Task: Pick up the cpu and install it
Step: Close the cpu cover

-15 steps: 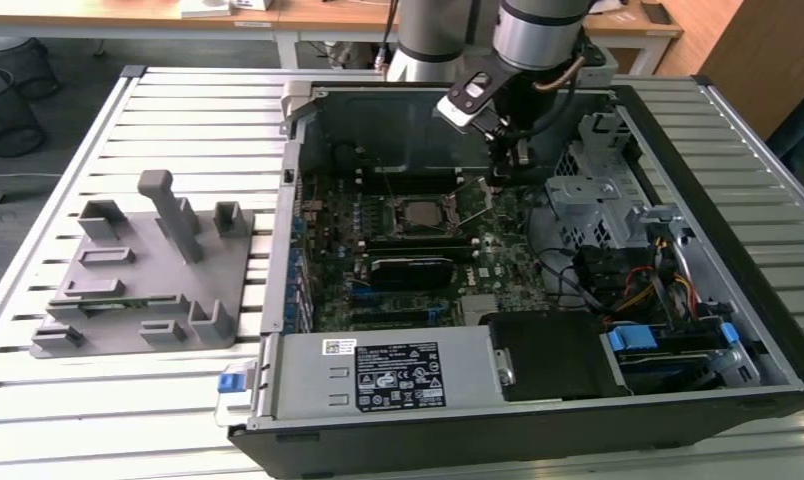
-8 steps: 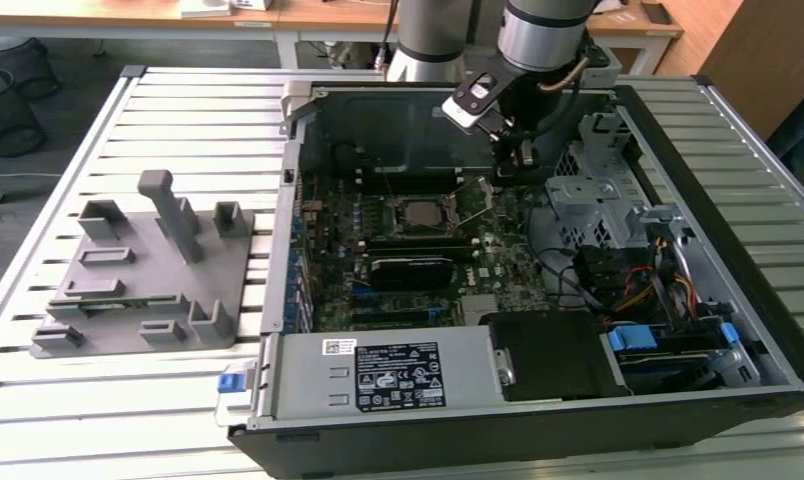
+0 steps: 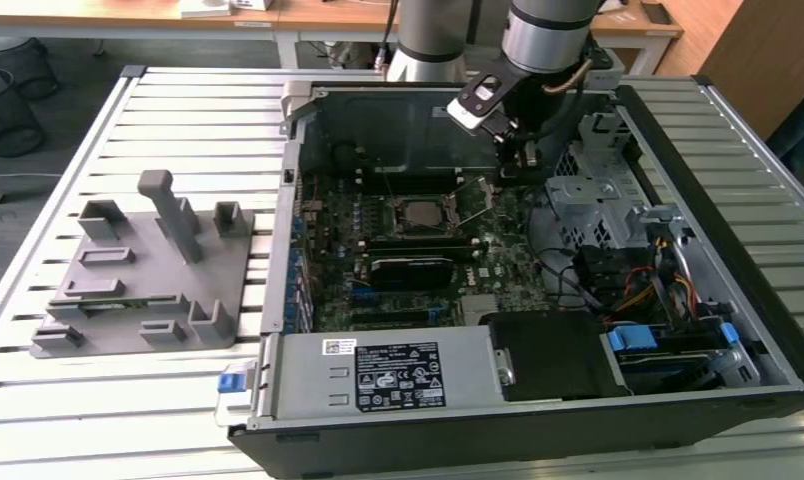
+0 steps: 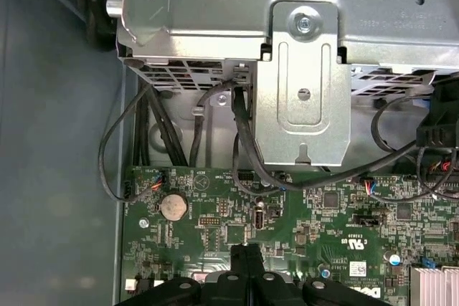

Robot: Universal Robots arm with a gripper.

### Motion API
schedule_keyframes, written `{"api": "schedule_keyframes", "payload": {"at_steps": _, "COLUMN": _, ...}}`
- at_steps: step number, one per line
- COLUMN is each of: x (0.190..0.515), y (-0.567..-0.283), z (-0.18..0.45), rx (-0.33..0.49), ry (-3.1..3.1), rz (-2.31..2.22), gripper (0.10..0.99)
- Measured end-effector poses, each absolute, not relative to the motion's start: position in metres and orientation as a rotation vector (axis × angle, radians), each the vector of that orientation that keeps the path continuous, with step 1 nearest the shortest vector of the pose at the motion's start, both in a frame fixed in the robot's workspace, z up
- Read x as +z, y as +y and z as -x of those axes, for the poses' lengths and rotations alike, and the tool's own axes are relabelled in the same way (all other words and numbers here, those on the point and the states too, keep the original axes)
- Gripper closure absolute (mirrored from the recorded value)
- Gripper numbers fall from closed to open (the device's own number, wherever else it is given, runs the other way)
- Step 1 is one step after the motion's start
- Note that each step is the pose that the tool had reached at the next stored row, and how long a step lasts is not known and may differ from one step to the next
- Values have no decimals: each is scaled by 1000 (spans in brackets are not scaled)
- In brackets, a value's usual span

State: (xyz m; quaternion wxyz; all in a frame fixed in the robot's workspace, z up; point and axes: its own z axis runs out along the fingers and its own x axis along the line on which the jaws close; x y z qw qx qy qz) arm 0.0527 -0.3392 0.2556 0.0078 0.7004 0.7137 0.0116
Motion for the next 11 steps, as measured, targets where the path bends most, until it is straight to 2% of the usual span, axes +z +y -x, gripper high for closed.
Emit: {"api": "schedule_keyframes", "payload": {"at_steps": 11, "x": 251, "y": -338, "z": -57, "rx": 36, "ry": 2231, "rz": -2189, "gripper": 980}}
